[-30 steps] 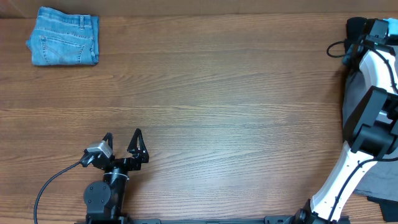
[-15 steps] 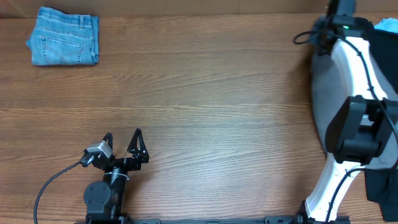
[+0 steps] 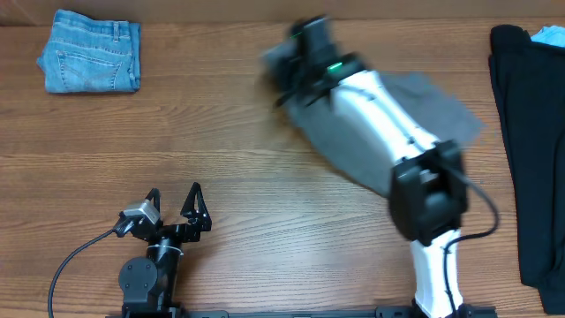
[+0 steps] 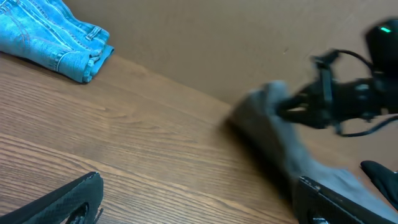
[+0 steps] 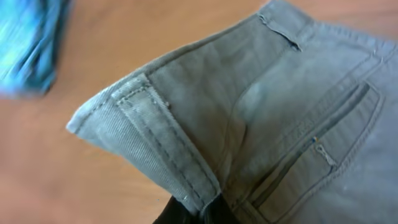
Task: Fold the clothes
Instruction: 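Drag the grey shorts left and lay them flat mid-table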
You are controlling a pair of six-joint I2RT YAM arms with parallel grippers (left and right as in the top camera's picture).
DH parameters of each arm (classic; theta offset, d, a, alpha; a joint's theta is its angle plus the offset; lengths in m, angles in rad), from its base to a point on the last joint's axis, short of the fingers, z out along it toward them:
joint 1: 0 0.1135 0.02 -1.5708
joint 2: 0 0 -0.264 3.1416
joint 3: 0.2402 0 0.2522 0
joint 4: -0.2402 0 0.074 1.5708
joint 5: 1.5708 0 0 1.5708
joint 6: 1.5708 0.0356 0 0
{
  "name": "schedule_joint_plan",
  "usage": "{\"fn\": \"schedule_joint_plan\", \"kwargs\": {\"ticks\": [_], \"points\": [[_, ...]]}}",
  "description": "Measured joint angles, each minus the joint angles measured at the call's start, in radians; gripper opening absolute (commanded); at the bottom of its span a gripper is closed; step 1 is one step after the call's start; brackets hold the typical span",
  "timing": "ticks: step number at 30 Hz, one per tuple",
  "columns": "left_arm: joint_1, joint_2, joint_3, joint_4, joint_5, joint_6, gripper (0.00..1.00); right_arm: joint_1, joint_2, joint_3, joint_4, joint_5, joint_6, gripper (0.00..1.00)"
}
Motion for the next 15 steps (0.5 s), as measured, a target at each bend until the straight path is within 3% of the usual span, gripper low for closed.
{"fn": "schedule_joint_plan", "kwargs": {"ticks": [5, 6, 7, 12, 13, 14, 15], "points": [[0.0, 0.0, 0.0, 0.0, 0.0, 0.0, 1.0, 0.183, 0.039, 0.0, -0.001, -0.018, 0.022, 0.06], [0.0, 0.0, 0.0, 0.0, 0.0, 0.0, 1.0, 0.217, 0.042, 0.0, -0.001, -0.015, 0.026, 0.2], [0.0, 0.0, 0.0, 0.0, 0.0, 0.0, 1.0, 0.245, 0.042, 0.0, 0.0, -0.006, 0.034, 0.24], [0.0, 0.0, 0.0, 0.0, 0.0, 0.0, 1.0, 0.282, 0.042, 0.0, 0.0, 0.01, 0.039, 0.18], [0.0, 0.0, 0.0, 0.0, 0.0, 0.0, 1.0, 0.277, 0.042, 0.0, -0.001, 0.007, 0.038, 0.22], [0.0, 0.0, 0.0, 0.0, 0.0, 0.0, 1.0, 0.272, 0.042, 0.0, -0.005, 0.005, 0.04, 0.36], [0.0, 0.0, 0.0, 0.0, 0.0, 0.0, 1.0, 0.264, 0.042, 0.0, -0.015, 0.005, 0.04, 0.43]]}}
